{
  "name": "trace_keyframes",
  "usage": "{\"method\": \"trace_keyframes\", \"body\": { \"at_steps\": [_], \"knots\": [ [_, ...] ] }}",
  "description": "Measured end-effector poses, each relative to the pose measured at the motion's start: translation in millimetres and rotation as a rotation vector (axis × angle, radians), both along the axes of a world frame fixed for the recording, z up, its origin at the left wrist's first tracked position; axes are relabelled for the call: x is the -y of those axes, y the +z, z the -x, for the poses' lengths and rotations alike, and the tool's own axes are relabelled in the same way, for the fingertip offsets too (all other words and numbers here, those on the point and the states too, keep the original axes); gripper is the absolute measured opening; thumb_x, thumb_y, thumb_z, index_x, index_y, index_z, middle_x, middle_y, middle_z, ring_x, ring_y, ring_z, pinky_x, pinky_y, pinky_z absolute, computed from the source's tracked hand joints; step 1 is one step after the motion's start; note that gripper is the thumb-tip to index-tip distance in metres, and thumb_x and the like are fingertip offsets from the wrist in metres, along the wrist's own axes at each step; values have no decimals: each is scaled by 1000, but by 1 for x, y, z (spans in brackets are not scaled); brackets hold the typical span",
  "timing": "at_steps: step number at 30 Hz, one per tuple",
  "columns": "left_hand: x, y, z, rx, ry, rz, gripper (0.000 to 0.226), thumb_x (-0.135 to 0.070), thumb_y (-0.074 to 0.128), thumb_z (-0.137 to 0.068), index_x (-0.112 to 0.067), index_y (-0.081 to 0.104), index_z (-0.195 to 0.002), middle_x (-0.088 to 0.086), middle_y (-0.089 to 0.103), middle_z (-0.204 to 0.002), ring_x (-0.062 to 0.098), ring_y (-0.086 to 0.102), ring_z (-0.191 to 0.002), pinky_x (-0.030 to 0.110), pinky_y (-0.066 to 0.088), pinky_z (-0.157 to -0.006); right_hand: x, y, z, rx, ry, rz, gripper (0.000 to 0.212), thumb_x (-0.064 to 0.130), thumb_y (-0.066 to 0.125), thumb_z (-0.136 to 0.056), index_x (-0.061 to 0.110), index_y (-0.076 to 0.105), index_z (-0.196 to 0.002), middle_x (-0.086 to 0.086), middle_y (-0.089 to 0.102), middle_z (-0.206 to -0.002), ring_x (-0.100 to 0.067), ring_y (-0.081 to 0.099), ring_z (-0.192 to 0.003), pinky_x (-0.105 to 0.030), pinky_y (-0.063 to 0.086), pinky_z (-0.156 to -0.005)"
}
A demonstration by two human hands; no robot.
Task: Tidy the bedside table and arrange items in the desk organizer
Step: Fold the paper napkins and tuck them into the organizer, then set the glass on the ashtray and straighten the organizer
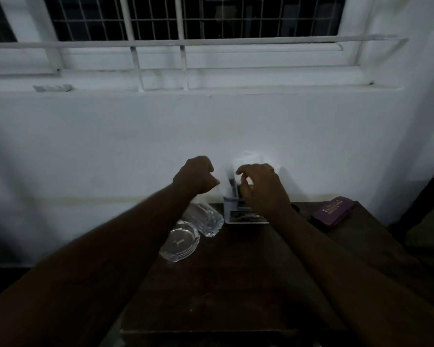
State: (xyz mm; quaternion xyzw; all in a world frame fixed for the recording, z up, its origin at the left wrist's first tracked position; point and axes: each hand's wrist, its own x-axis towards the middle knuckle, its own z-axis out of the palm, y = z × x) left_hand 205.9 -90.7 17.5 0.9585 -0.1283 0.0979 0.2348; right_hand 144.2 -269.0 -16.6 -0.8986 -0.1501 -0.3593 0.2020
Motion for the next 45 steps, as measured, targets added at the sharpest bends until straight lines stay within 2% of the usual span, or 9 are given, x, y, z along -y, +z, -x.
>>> {"method": "trace_keyframes", "body": {
  "at_steps": [6,11,15,18,21,26,33,39,45],
  "knots": [
    [-66,17,12,-86,95,71,33,-22,80,-73,-13,66,-102,8,66,-112,24,65,-99,36,56,-85,-66,27,-18,-295,202,-224,29,35,75,-79,23,64,-103,4,64,-90,-7,56,-75,-26,47,-70],
    [-97,-1,41,-537,66,-119,89,-23,84,-70,-8,33,-141,13,50,-131,29,59,-107,42,56,-84,-108,7,-36,-644,78,33,68,48,76,-70,11,54,-122,-11,62,-120,-26,59,-106,-36,51,-81],
    [-102,-27,63,-582,-153,-317,103,-44,89,-57,-31,34,-143,4,37,-140,22,40,-120,34,44,-99,-125,-10,-43,-718,-19,157,58,54,71,-67,11,53,-101,-8,64,-102,-21,52,-78,-28,39,-53],
    [-105,-47,68,-565,-117,-292,130,-60,89,-42,-38,18,-148,1,20,-154,27,21,-141,42,29,-114,-130,-18,-46,-776,-57,154,50,55,73,-65,16,47,-82,-3,64,-91,-21,54,-76,-31,45,-62],
    [-101,-64,75,-550,-21,-211,149,-70,85,-32,-33,4,-151,5,15,-156,31,16,-144,48,26,-117,-131,-21,-50,-770,-83,130,47,52,73,-69,13,53,-88,-6,65,-95,-24,59,-83,-31,44,-66],
    [-94,-77,81,-355,-5,-122,137,-56,91,-44,-20,11,-149,3,23,-148,26,26,-139,41,25,-115,-132,-20,-50,-697,-60,90,50,47,72,-73,6,61,-101,-13,69,-105,-29,66,-97,-30,49,-69],
    [-96,-61,57,-422,-52,73,140,-36,97,-43,-16,10,-150,7,36,-152,30,36,-139,47,40,-110,-133,24,-44,-442,42,-101,74,51,81,-56,13,54,-114,-7,63,-108,-24,61,-94,-29,46,-71],
    [-89,-53,33,-348,-145,134,129,-23,98,-44,-14,21,-147,6,39,-148,25,42,-134,43,43,-108,-115,42,-50,-442,147,-359,82,49,91,-48,17,61,-117,7,62,-102,-9,60,-92,-21,46,-77],
    [-86,-57,18,-354,-90,190,123,-19,98,-45,-7,25,-144,11,42,-145,30,46,-131,47,47,-103,-102,21,-50,-474,134,-387,79,39,93,-49,15,62,-118,0,68,-114,-14,62,-103,-32,53,-90]
  ]
}}
